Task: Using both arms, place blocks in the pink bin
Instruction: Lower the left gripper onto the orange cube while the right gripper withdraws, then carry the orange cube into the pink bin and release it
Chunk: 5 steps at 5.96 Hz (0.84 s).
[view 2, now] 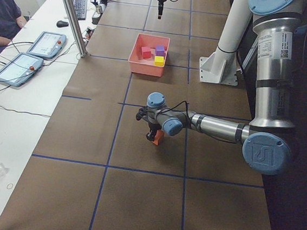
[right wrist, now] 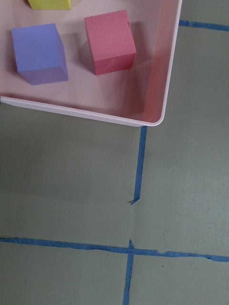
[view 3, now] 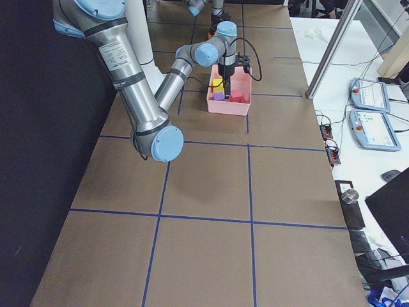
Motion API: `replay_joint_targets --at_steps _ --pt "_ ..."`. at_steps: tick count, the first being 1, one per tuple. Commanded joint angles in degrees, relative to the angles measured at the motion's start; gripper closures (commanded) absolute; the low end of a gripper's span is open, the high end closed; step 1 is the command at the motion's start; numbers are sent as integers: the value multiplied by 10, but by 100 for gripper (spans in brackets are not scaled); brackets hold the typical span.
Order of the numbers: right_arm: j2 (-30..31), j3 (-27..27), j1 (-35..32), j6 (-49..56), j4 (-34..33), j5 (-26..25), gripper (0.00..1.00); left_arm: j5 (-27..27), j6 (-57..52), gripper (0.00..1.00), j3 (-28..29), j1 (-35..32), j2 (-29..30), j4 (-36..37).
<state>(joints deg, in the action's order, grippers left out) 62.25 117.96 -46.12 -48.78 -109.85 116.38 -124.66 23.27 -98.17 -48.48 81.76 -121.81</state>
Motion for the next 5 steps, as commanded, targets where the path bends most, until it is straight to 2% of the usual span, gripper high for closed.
replay_joint_targets --at_steps 1,2,3,4,5 --pt "13 -4 -53 83 -5 50 0 -30 2 55 -32 -1 13 39" --pt "35 -8 -92 148 -5 69 0 -28 3 55 -80 -9 49 135" --pt "65 -18 -132 232 -5 81 0 -28 4 55 -114 -20 122 249" --pt "101 -30 -175 323 -1 104 0 -26 8 54 -130 -24 226 380" --pt "143 -31 -224 407 1 123 0 -25 79 54 -130 -20 334 475"
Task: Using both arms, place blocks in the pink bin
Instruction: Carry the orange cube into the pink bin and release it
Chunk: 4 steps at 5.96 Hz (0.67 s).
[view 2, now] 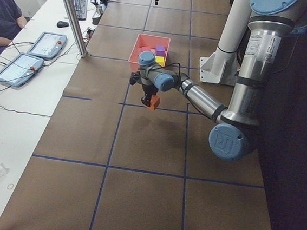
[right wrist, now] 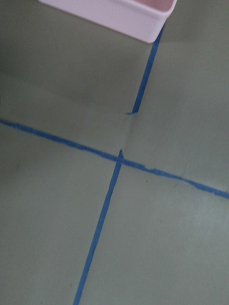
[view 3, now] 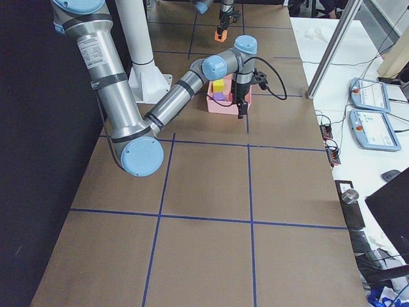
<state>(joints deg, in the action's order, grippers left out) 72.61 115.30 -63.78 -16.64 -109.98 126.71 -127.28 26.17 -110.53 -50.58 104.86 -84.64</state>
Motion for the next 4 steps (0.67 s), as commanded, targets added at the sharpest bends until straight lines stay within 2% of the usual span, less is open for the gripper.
replay_joint_targets --at_steps 1,3,4 --pt "82 -4 -86 166 3 30 0 0 122 54 9 10 181 138" --pt "137 -8 -142 270 3 34 0 25 261 54 180 70 379 133" --pt "139 -9 -143 271 4 48 0 47 293 33 233 83 415 108"
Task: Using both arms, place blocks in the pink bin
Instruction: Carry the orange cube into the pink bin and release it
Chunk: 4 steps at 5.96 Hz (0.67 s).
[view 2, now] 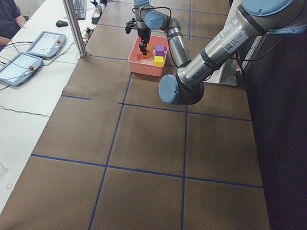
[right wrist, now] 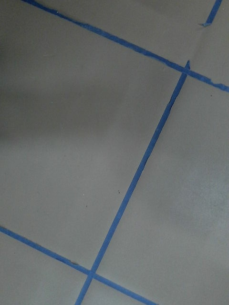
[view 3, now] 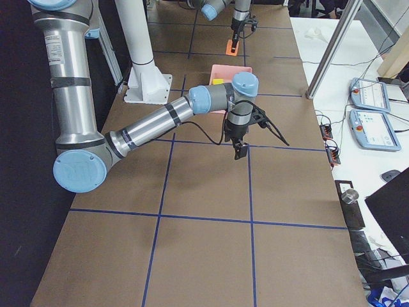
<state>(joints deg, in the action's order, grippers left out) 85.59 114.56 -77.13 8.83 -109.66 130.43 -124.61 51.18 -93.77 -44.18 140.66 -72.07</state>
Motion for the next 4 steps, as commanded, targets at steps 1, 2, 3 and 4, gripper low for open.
replay_joint_targets --at_steps 1,2,3,4 --pt "10 -3 -9 17 1 12 0 20 47 0 66 19 56 -25" --pt "11 -3 -9 16 1 12 0 22 38 0 61 16 52 -22" --pt "26 -1 -9 15 12 13 0 19 10 0 25 9 8 -21" --pt "48 -1 -9 14 30 12 0 17 -60 0 -25 -9 -59 -20"
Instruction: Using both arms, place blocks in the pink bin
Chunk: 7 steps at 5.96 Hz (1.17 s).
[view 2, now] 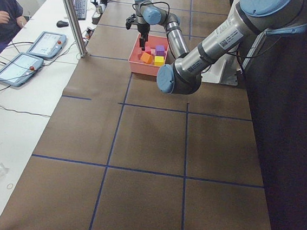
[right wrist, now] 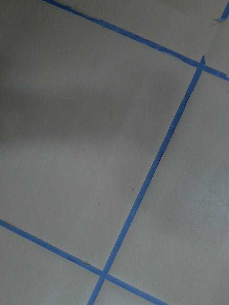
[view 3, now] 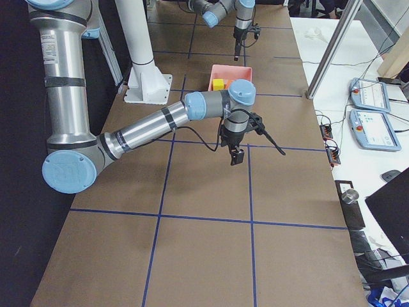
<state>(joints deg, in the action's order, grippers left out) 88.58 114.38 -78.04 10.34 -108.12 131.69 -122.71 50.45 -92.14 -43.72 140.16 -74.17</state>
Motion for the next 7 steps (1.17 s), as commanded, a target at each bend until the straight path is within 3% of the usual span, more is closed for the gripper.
replay_joint_targets --at_steps 1,3,5,6,7 --pt "47 1 -12 -1 28 0 0 -2 -184 0 -91 -62 -140 1" --pt "121 0 -42 0 87 -2 1 -6 -441 0 -98 -184 -250 2" --pt "154 -13 -86 2 88 0 0 -89 -697 0 -63 -365 -386 -5" --pt "156 -23 -89 -1 87 1 0 -89 -712 0 -59 -428 -433 -5" --pt "155 -24 -89 -2 88 1 0 -89 -707 0 -58 -443 -488 -5"
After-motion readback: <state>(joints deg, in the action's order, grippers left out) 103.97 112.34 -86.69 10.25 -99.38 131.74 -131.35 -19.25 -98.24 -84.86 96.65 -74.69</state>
